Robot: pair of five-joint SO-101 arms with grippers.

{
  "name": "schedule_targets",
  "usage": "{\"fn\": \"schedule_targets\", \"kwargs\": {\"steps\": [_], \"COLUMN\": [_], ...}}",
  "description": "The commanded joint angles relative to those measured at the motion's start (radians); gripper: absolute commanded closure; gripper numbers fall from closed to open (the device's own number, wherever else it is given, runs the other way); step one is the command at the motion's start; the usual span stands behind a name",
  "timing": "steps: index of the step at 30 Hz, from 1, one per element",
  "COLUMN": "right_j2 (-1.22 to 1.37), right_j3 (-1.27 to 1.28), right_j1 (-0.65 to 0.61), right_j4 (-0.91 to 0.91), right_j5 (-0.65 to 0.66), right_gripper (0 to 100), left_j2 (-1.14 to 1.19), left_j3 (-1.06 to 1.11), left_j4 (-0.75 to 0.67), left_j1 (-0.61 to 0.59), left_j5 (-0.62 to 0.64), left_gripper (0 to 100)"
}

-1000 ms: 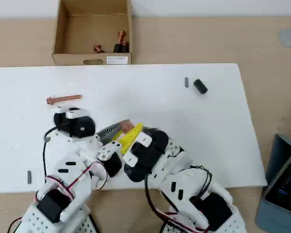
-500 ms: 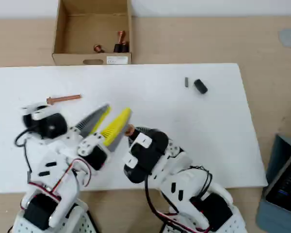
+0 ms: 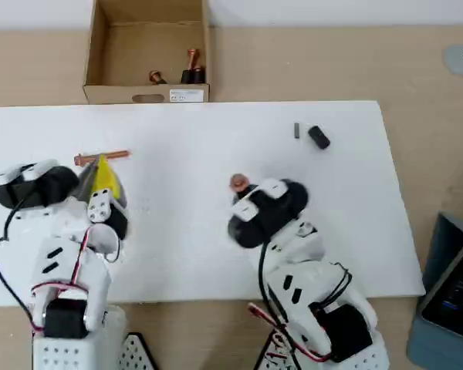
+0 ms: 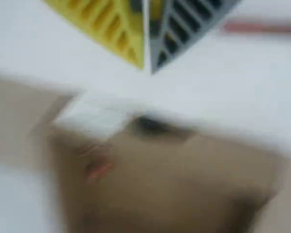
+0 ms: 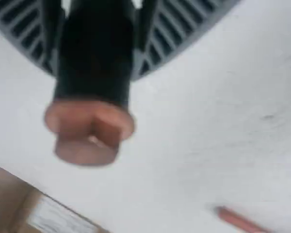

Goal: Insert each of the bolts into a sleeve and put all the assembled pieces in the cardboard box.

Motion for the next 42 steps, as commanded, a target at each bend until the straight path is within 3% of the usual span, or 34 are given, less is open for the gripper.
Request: {"fn": "schedule_targets", "kwargs": {"steps": [1, 4, 14, 36, 42], "right_j2": [-0.03, 0.076, 0.697, 2.279, 2.687], "right_j3": [-0.056, -0.143, -0.634, -2.186, -2.621], "right_j1": [0.068, 0.076, 0.076, 0.073, 0.073], "right_j4": [-0.021, -0.021, -0.026, -0.029, -0.12], "right_j5": [-0.014, -0.014, -0.052, -0.017, 0.018], "right_gripper": [98.9, 98.9, 98.9, 98.9, 98.9], "left_j2": [-0.005, -0.001, -0.005, -0.005, -0.005], "left_j3": [0.127, 0.207, 0.201, 0.201, 0.201], "left_j4": [0.003, 0.012, 0.252, 0.25, 0.252], "left_j1": [-0.091, -0.129, -0.138, -0.138, -0.138], "left_j5": [-0.038, -0.069, -0.069, -0.064, -0.064], "left_gripper": [100, 100, 100, 100, 100]}}
